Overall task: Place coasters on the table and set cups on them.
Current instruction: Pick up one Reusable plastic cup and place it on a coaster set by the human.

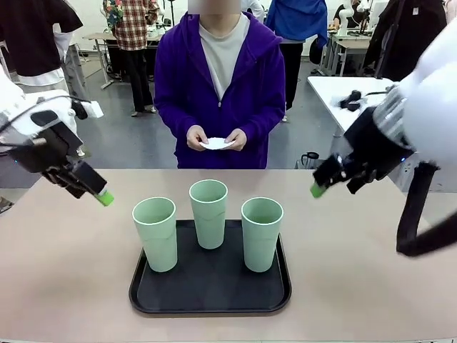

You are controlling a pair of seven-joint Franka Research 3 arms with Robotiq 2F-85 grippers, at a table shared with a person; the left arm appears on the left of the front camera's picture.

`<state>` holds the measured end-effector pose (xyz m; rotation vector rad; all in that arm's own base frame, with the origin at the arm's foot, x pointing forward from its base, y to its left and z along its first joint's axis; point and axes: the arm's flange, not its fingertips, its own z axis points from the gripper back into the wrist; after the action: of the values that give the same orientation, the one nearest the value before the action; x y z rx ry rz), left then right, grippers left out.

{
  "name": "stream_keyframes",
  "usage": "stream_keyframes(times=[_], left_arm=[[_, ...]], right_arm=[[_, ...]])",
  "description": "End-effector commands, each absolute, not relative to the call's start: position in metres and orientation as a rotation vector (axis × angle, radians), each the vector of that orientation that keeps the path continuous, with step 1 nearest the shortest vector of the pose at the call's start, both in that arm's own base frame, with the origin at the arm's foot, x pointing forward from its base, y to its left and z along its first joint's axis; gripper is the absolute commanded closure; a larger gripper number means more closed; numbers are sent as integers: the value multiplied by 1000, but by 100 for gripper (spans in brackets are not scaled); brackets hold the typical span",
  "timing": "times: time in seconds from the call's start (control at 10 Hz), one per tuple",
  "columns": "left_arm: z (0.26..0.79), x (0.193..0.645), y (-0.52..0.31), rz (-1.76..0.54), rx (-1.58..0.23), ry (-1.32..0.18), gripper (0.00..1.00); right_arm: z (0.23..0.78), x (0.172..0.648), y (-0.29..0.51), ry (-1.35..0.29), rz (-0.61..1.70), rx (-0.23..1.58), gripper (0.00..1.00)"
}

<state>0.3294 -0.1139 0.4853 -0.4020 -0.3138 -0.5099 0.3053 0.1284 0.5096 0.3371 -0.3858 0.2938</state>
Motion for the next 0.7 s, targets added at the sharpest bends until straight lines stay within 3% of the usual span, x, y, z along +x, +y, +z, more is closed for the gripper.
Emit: stream_keyframes(times=[0.0, 0.1, 0.2, 0.4, 0.6], left_arm=[[493, 347, -86, -397, -837, -300, 0], [498, 353, -60, -332, -1083, -295, 0], [499, 353, -33, -284, -1240, -280, 0], [494, 356, 14, -198, -1329, -250, 0], [487, 356, 48, -106, -1269, -183, 0]], right_arm=[[476, 287, 85, -527, 19, 862, 0], [475, 280, 50, -533, -104, 1107, 0], [471, 271, 20, -536, -181, 1239, 0], [459, 252, -25, -512, -274, 1374, 0], [447, 237, -54, -426, -280, 1381, 0]])
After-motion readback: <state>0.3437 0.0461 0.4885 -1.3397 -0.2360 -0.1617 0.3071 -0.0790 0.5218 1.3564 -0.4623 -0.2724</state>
